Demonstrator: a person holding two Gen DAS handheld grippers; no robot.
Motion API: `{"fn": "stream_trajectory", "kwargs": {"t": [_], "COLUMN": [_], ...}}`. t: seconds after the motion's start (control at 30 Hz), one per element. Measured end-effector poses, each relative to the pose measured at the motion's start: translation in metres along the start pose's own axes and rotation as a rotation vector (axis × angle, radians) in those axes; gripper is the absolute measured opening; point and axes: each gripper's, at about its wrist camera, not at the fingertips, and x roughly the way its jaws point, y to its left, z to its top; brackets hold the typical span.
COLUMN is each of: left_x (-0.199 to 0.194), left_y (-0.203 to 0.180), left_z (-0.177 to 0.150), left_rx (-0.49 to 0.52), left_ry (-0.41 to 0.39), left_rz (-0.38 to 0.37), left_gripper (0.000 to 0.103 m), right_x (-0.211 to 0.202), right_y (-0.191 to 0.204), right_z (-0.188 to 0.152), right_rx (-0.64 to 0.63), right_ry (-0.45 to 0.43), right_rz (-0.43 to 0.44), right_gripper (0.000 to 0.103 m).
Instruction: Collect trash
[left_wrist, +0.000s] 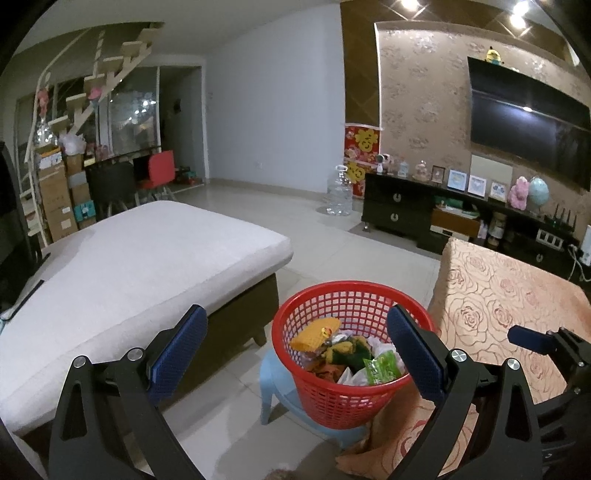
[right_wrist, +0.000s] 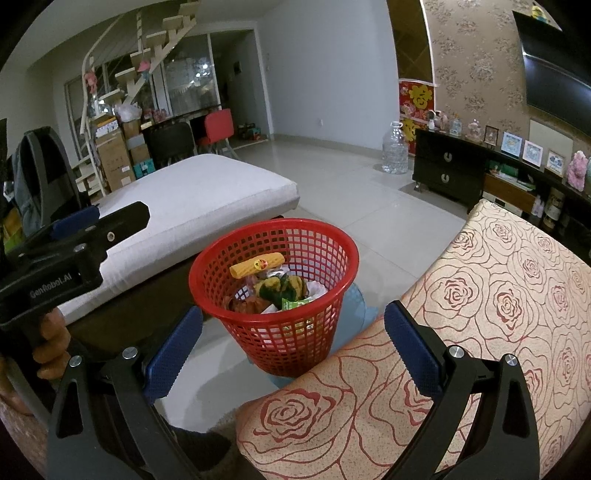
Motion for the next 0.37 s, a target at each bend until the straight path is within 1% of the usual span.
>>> {"fn": "stream_trajectory", "kwargs": {"t": [0.23,0.3,0.37], "left_x": [0.003,0.003,0.003], "left_y": [0.002,0.002,0.005], "left_z": [0.0,0.001,0.001], "left_rx": [-0.02,-0.033,-0.049], "left_ry": [0.012,0.016,0.02], "left_rz": [0.011,0.006,0.005], "left_gripper": [0.094,0.094,0.094], "right_x": [-0.006,-0.013,-0.024], "right_y": [-0.01,-0.02,-0.04], "right_z": [-0.009,-0.014,-0.024], "right_rx": [0.004,0.024,0.056], "right_ry": [0.005,0.007,0.011], "right_rz": [-0.027,-0.054,-0.112], "right_gripper": [0.096,0.096,0.096]}}
